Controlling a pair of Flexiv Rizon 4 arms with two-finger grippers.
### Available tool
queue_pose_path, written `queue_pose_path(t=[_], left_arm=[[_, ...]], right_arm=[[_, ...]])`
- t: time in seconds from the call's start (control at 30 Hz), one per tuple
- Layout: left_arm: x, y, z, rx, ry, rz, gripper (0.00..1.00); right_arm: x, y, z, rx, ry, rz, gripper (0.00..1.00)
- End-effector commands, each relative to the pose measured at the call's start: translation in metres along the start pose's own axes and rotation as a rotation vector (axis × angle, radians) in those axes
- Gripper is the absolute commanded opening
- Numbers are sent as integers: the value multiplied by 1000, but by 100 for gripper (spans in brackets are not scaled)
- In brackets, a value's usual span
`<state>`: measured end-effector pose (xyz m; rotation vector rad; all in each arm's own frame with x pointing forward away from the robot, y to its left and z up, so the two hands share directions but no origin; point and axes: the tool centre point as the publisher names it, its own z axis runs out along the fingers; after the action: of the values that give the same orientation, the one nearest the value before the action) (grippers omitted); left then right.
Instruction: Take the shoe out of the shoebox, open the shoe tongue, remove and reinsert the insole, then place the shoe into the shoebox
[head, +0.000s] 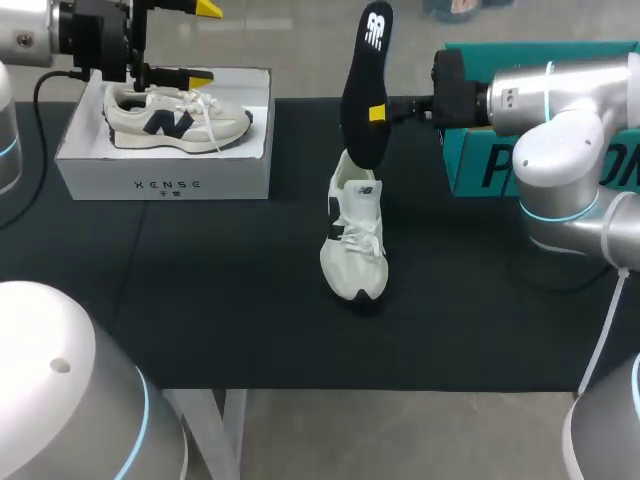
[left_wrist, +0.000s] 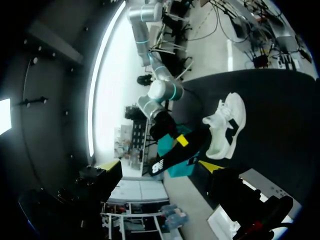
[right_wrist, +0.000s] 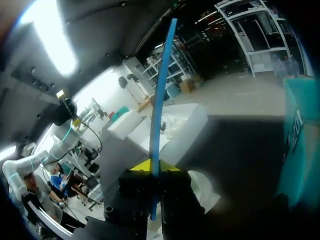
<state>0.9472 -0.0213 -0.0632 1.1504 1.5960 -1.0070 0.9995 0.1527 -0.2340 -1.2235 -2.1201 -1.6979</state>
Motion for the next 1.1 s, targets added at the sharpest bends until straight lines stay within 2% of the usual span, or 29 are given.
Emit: queue_pose_path(t=[0.03,0.47,0.73,1.1], left_arm=[[0,1,0,1,4,1,100],[0,1,0,1,4,1,100],[0,1,0,1,4,1,100],[0,1,0,1,4,1,100]], right_arm=[[-7,-9,10,-17,-5,-17,0],[-34,-32,29,-13,6,-1,0],[-38,-38,30,38,0,-17,0],[-45,-58,33,80,21,10,0]])
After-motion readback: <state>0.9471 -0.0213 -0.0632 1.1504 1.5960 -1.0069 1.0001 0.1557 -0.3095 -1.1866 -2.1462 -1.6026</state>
